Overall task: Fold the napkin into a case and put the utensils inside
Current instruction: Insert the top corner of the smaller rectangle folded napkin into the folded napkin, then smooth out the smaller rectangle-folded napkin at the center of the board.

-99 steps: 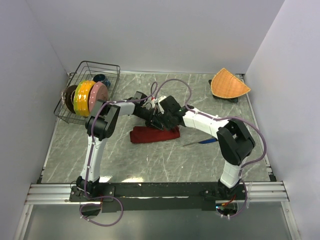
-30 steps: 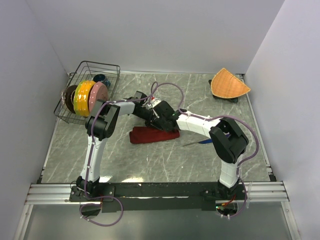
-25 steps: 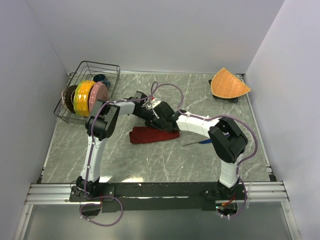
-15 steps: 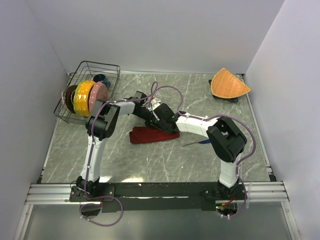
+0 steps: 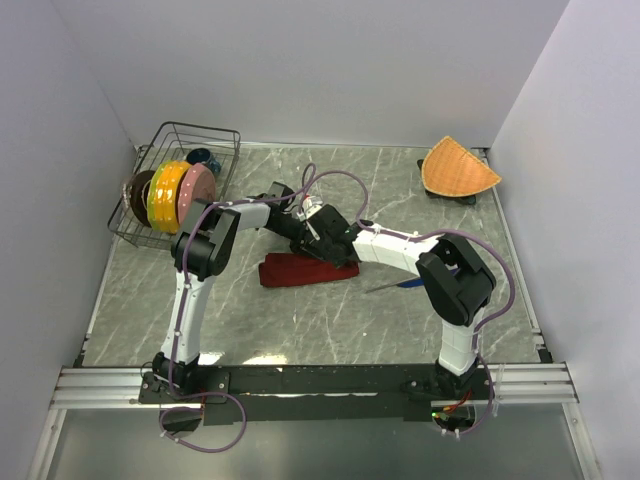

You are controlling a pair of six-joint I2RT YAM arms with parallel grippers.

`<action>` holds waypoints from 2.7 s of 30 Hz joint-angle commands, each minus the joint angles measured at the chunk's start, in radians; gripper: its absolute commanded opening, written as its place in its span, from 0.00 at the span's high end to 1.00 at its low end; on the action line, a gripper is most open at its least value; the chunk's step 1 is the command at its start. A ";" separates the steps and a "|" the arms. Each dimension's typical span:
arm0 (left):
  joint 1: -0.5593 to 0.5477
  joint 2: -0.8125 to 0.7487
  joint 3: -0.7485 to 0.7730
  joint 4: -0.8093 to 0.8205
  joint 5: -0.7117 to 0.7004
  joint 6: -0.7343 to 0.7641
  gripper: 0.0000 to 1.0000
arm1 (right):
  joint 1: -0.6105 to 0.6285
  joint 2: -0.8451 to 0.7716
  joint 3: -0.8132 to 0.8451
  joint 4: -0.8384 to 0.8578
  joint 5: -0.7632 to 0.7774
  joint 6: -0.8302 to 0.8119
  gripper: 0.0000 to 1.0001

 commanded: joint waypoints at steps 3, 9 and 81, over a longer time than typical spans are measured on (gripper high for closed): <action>0.010 0.056 -0.003 -0.023 -0.139 0.035 0.99 | 0.000 -0.035 0.049 -0.054 -0.054 0.047 1.00; 0.010 0.049 -0.009 -0.029 -0.141 0.040 0.99 | 0.000 -0.008 0.075 -0.067 -0.067 0.072 1.00; 0.018 -0.412 -0.270 -0.255 -0.332 1.029 0.52 | -0.036 0.095 0.032 -0.080 -0.131 0.129 1.00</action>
